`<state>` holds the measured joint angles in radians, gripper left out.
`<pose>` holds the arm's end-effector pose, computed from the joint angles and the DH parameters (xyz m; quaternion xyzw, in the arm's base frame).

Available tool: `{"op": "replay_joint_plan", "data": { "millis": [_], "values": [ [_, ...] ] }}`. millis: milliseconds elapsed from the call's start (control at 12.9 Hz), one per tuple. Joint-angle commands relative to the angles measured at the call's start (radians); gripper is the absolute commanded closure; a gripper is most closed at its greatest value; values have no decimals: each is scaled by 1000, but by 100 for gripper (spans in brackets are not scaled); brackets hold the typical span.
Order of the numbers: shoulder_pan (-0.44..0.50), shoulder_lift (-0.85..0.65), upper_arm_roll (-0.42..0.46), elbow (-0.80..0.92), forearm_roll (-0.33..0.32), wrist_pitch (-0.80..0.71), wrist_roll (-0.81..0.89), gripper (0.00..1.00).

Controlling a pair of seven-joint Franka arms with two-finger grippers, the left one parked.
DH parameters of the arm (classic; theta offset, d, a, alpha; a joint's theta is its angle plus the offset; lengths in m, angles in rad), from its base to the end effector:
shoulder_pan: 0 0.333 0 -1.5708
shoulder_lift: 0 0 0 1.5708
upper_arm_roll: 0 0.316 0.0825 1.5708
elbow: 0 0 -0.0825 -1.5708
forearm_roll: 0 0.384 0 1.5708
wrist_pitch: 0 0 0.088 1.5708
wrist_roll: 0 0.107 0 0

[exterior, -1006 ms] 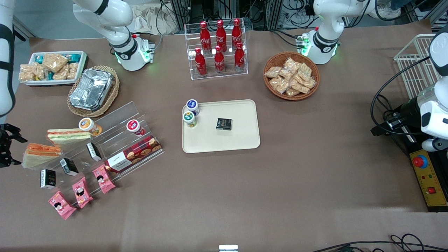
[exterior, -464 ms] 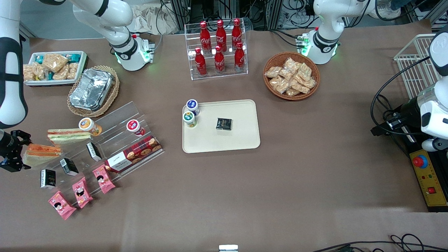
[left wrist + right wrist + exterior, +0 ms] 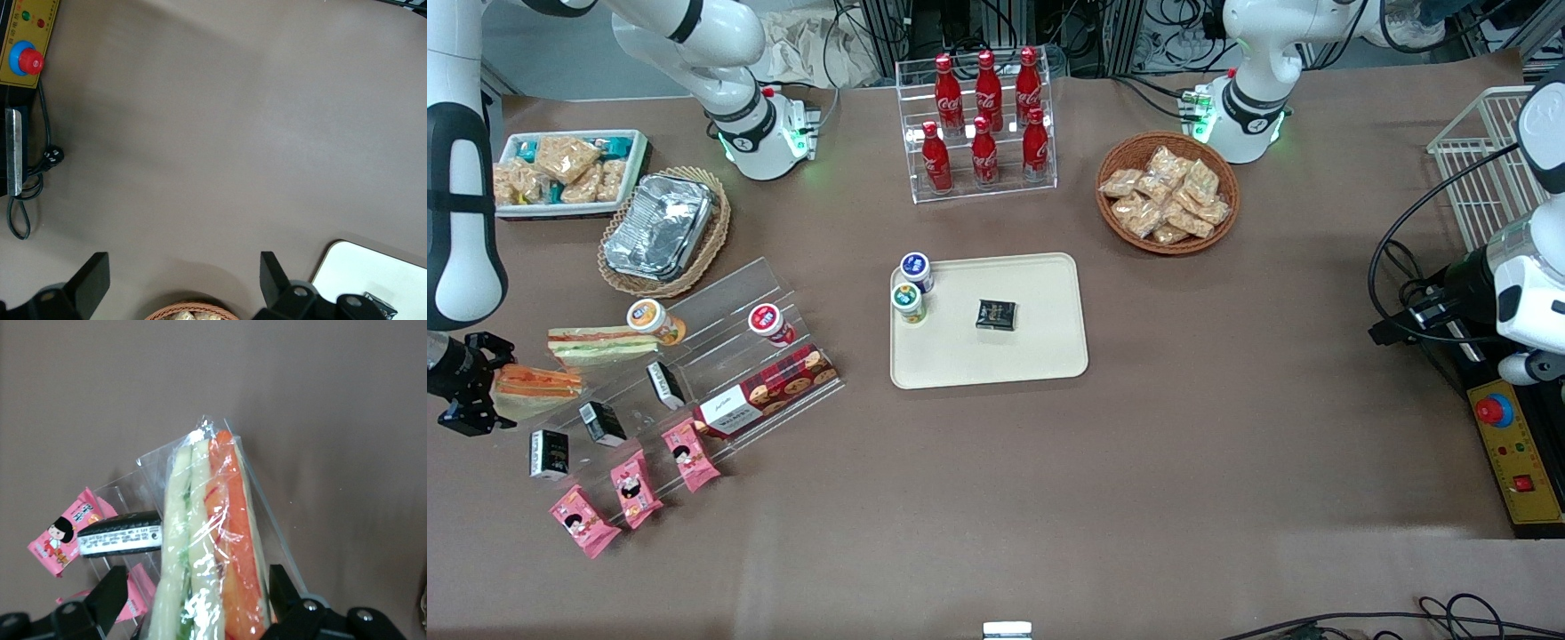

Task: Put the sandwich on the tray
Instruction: 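Close the right gripper on the sandwich and lift it from the rack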

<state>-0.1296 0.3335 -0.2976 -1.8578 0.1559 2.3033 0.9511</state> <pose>0.5898 -0.2511 0.3605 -0.7457 0.6630 -0.0590 0.0300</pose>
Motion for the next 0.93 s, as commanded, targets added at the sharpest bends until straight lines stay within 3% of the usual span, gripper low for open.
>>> {"op": "replay_joint_plan", "data": {
  "millis": [0,77,155,542,851],
  "values": [
    [27,1,-3,-14,27,28,-21,53],
    [27,2,0,-12,27,27,-50,91],
    [28,2,6,-3,28,22,-55,100],
    [32,18,9,52,47,5,-115,100],
    [-14,16,5,161,51,-171,-207,100]
  ]
}}
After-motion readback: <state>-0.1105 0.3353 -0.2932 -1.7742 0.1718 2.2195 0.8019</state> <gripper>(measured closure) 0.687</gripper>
